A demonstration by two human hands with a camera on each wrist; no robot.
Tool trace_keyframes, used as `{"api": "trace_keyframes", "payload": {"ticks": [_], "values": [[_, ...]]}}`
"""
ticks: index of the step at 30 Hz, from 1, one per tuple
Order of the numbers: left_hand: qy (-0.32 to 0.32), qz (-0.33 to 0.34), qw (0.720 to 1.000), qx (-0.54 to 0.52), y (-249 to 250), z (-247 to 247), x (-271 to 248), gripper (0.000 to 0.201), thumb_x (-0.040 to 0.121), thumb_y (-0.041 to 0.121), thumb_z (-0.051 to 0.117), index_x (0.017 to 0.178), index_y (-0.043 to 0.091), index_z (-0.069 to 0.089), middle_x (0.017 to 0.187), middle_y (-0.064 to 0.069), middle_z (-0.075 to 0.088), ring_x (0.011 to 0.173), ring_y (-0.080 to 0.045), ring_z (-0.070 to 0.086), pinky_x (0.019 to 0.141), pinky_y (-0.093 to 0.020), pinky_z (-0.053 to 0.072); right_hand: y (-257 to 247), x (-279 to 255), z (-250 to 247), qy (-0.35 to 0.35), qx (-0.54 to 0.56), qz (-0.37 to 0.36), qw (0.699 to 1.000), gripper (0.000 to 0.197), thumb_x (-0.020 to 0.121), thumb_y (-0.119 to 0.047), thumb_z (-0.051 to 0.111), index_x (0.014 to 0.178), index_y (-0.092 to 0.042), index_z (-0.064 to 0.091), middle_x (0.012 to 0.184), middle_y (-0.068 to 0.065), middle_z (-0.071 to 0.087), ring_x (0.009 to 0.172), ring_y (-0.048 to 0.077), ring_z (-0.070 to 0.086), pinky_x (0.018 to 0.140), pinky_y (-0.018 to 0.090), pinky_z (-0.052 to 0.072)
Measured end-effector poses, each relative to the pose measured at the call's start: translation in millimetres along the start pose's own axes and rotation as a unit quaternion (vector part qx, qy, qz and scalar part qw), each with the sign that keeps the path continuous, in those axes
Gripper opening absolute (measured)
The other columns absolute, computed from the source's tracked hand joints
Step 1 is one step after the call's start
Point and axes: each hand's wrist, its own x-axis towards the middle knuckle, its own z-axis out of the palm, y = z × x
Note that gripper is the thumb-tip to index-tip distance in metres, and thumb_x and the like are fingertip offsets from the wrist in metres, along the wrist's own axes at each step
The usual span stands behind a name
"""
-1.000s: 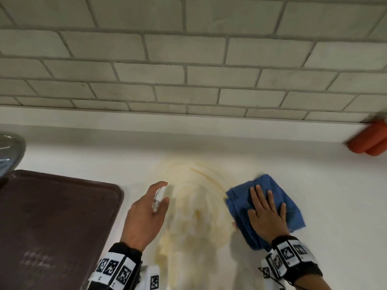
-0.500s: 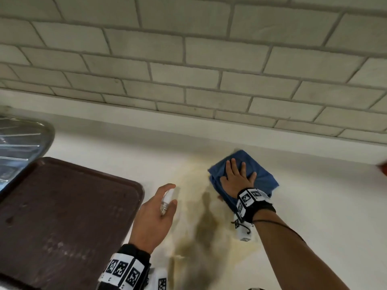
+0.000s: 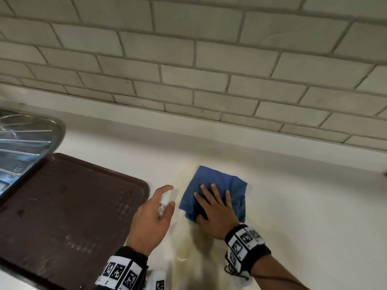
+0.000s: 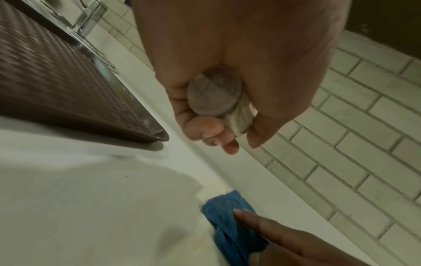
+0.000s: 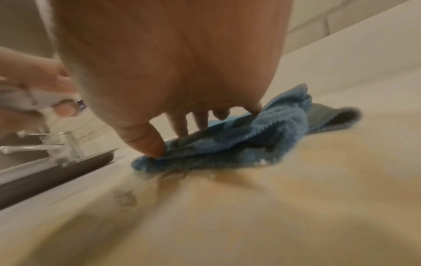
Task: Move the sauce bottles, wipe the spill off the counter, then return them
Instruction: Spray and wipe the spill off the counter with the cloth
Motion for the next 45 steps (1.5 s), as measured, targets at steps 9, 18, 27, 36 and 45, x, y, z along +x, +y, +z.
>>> {"api": "trace_keyframes", "payload": {"ticks": [9,18,27,36,45], "values": [[0.013,0.010,1.000,-0.011,8,-8,-30,0.038,0.095,0.036,0.058,0.129,0.047,0.049,0.078,0.003,0.068,0.068,-0.009,0.063,0.066,-0.029,0.053,-33,-10,2,0.135,-0.037,0.009,0.990,0.043,0.089,-0.052,0.048,0.120,-0.025,0.059,0.117,-0.001,0.057,0.109,0.025,0.052,0.091,0.044,0.042],[0.052,-0.003,0.998,-0.034,-3,-23,-66,0.037,0.093,0.034,0.060,0.126,0.048,0.052,0.062,0.005,0.056,0.056,-0.011,0.056,0.061,-0.032,0.050,-49,-10,-4,0.130,-0.039,0.008,0.991,0.019,0.075,-0.019,0.075,0.091,-0.020,0.065,0.093,-0.002,0.062,0.088,0.021,0.060,0.064,0.033,0.049],[0.066,-0.002,0.997,-0.033,-8,-27,-85,0.037,0.092,0.031,0.063,0.124,0.047,0.055,0.054,0.004,0.052,0.053,-0.011,0.054,0.057,-0.029,0.045,-43,-26,-70,0.146,0.387,0.044,0.910,0.014,0.102,-0.023,0.043,0.110,-0.016,0.053,0.091,0.000,0.058,0.071,0.016,0.059,0.053,0.014,0.048],[0.054,-0.003,0.998,-0.035,-1,-27,-80,0.037,0.093,0.031,0.062,0.124,0.048,0.054,0.060,0.004,0.056,0.055,-0.012,0.055,0.060,-0.030,0.048,35,-38,-88,0.169,0.590,0.156,0.774,0.013,0.102,-0.020,0.046,0.098,-0.018,0.058,0.095,0.006,0.064,0.082,0.018,0.062,0.065,0.034,0.053],[0.028,-0.010,0.999,-0.032,9,-18,-75,0.036,0.093,0.033,0.061,0.125,0.048,0.053,0.081,0.007,0.068,0.061,-0.012,0.062,0.062,-0.028,0.049,70,-81,-36,0.195,0.223,0.268,0.917,0.035,0.095,-0.022,0.052,0.129,-0.016,0.052,0.132,0.010,0.047,0.116,0.030,0.050,0.094,0.040,0.045]]}}
